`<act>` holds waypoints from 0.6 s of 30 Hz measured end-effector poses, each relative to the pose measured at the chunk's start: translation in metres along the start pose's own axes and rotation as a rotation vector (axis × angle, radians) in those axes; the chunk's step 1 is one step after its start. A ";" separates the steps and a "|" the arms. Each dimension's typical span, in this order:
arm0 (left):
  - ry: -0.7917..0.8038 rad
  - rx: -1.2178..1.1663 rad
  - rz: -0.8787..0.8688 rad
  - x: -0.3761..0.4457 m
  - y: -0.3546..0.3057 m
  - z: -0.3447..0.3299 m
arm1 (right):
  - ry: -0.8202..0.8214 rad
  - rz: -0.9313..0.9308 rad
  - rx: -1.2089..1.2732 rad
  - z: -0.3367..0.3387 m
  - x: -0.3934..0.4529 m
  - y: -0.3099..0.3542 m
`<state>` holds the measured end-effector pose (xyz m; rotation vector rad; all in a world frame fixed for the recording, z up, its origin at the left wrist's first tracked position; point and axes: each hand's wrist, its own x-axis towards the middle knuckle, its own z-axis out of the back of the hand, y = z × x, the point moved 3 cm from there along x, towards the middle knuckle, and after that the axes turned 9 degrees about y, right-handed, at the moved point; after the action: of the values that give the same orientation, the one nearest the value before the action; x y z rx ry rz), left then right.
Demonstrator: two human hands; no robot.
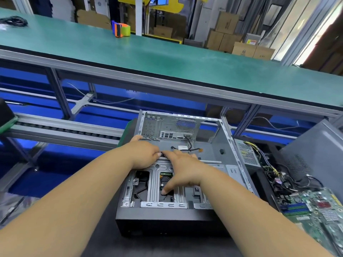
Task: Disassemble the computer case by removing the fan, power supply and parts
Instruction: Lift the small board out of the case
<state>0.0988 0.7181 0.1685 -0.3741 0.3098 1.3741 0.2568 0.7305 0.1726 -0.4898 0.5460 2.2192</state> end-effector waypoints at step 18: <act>-0.047 -0.107 -0.002 0.028 0.019 0.010 | 0.076 -0.147 0.447 0.033 0.044 -0.025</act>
<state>0.0850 0.7502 0.1646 -0.4299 0.1969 1.3990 0.2435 0.7891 0.1726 -0.3643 0.9838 1.8697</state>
